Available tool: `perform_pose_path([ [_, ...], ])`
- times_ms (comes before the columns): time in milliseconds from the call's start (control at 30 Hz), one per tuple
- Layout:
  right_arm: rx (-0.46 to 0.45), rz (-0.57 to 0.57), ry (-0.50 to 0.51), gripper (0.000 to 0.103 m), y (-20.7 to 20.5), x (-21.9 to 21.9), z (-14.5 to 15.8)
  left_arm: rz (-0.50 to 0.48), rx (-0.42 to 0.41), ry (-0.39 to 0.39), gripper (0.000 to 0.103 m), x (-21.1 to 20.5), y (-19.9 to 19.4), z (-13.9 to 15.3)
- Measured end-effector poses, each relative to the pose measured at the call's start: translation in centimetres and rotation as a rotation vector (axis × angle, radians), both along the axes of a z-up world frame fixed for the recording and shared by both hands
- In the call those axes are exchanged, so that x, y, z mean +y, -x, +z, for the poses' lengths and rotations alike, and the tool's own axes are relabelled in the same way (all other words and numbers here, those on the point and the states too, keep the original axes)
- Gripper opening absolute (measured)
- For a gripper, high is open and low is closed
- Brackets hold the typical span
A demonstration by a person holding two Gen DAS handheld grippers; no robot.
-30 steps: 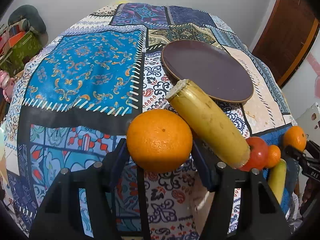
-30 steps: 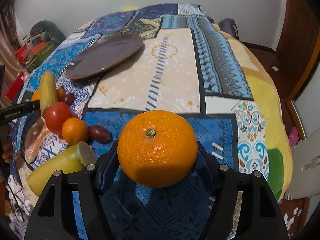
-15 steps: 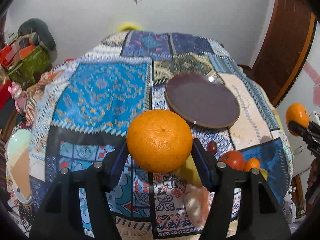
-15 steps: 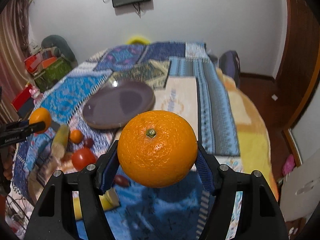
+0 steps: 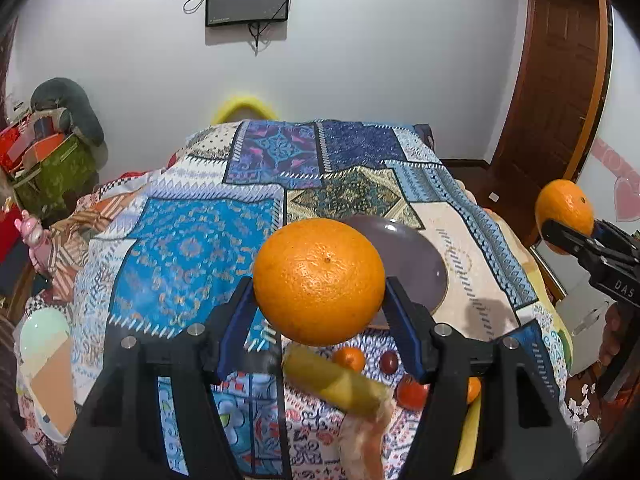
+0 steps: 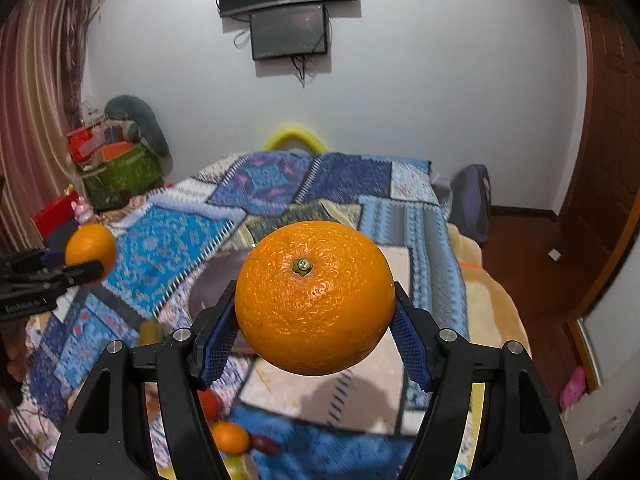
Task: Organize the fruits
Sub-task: 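Carry both oranges to the brown plate and release them there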
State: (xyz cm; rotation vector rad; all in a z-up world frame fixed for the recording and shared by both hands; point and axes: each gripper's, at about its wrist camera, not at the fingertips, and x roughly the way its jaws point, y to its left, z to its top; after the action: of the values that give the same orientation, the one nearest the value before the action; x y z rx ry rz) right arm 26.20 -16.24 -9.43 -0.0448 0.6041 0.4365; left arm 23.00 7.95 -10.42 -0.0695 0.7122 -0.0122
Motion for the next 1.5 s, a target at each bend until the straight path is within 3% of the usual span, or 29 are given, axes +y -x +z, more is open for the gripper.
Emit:
perform_pose_path([
  [433,-0.065,0.026,0.037,0.067,-4.1,3.6,0.0,-0.007,0.012,-0.011,0.063,-0.6,-5.4,-1.4],
  [800,0.017,0.044,0.09,0.067,-8.2,5.5,-3.6,-0.006,0.084,-0.001,0.063,0.2,-10.5,-4.6],
  [1133,0.115,0.063,0.134,0.067,-11.6,6.8,-7.1,-0.079,0.242,0.029,0.063,0.1,-15.3,-9.0],
  [1500,0.211,0.098,0.172,0.067,-13.8,8.2,-10.4,-0.089,0.311,0.006,0.063,-0.7,-17.6,-10.9],
])
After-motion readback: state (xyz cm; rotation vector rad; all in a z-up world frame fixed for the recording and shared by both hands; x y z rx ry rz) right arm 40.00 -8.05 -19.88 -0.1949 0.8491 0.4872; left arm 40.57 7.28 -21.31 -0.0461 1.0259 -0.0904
